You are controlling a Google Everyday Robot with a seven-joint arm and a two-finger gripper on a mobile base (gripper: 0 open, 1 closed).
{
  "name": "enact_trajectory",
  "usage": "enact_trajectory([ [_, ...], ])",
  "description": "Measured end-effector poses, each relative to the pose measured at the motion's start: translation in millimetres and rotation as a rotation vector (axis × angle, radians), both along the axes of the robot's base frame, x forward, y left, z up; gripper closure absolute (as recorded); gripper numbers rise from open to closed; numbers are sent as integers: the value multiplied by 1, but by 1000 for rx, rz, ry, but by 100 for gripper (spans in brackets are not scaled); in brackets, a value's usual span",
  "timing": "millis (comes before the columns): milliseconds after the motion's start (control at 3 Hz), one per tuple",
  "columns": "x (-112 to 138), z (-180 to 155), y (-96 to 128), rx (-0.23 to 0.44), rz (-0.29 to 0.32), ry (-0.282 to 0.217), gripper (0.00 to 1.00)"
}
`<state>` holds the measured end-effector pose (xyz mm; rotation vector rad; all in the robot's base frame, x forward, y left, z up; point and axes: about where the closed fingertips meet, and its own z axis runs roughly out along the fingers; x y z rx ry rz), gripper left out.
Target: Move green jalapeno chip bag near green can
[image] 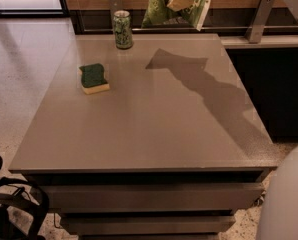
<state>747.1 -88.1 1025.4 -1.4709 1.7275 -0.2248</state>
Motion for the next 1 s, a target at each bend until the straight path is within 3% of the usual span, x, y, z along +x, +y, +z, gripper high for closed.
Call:
enact_trajectory([
  [333, 35, -6, 11, -101, -45, -36, 100],
  [667, 51, -19, 11, -185, -116, -49, 100],
  [1000, 67, -44, 11, -214, -180, -43, 100],
])
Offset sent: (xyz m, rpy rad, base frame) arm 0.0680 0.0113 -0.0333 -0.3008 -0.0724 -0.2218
